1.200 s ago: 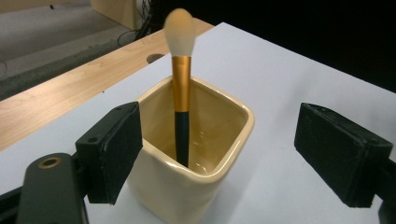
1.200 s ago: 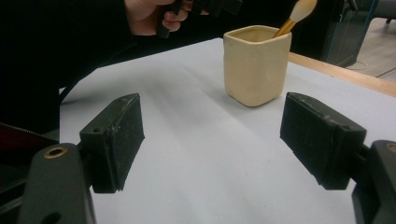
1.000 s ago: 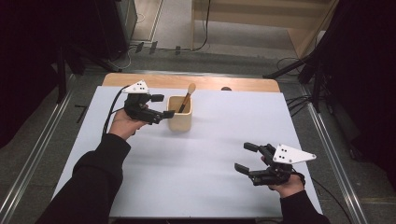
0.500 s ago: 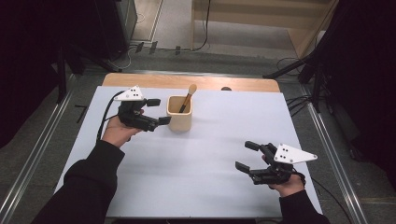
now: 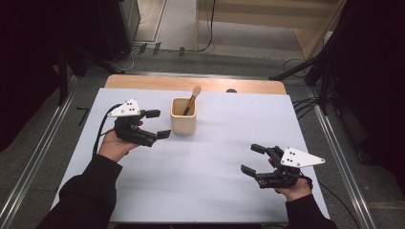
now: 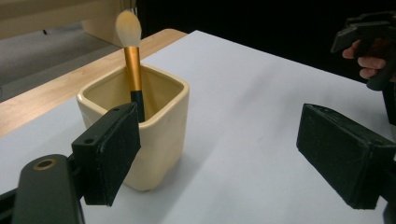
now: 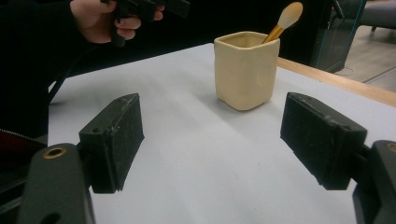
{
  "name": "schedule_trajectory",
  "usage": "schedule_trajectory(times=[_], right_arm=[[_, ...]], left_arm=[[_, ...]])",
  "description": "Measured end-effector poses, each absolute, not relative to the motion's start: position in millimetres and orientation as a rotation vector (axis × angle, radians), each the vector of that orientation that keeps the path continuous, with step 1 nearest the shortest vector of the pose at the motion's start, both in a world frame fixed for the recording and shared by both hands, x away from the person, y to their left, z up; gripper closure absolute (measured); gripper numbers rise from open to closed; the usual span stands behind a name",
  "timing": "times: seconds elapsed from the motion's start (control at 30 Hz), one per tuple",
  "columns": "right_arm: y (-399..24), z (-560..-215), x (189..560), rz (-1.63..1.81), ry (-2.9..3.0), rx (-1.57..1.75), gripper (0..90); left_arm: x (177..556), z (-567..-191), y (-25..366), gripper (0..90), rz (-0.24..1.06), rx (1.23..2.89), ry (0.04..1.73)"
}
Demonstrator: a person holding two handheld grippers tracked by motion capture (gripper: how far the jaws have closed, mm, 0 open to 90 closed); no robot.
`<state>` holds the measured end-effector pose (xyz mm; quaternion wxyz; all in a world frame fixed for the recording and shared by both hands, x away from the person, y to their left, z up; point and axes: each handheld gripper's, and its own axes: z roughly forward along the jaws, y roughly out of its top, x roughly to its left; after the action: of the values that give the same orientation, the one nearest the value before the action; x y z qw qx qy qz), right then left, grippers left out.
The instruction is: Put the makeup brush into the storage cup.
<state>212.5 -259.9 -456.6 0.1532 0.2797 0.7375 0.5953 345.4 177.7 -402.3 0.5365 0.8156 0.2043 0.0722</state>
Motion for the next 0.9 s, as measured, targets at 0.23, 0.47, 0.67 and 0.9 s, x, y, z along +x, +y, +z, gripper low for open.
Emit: schedule_trajectory(times=[0.23, 0.47, 0.67, 0.9], right_arm=[[-260.3, -456.6, 212.1, 1.705, 2.114, 0.802, 22.2], [-259.7, -457.6, 213.0, 1.703, 2.118, 0.807, 22.2], [-261.6, -457.4, 213.1, 1.705, 2.108, 0.808, 22.2], [-262.3, -457.5, 213.0, 1.705, 2.102, 0.81, 22.2]], left_arm=[[329.9, -405.5, 187.5, 14.0, 0.171, 1.928, 0.489], [319.2, -409.9, 195.2, 14.1, 0.173, 1.918, 0.5], [307.2, -416.3, 202.8, 14.1, 0.17, 1.899, 0.506], [297.1, -421.5, 208.8, 14.1, 0.167, 1.903, 0.507]])
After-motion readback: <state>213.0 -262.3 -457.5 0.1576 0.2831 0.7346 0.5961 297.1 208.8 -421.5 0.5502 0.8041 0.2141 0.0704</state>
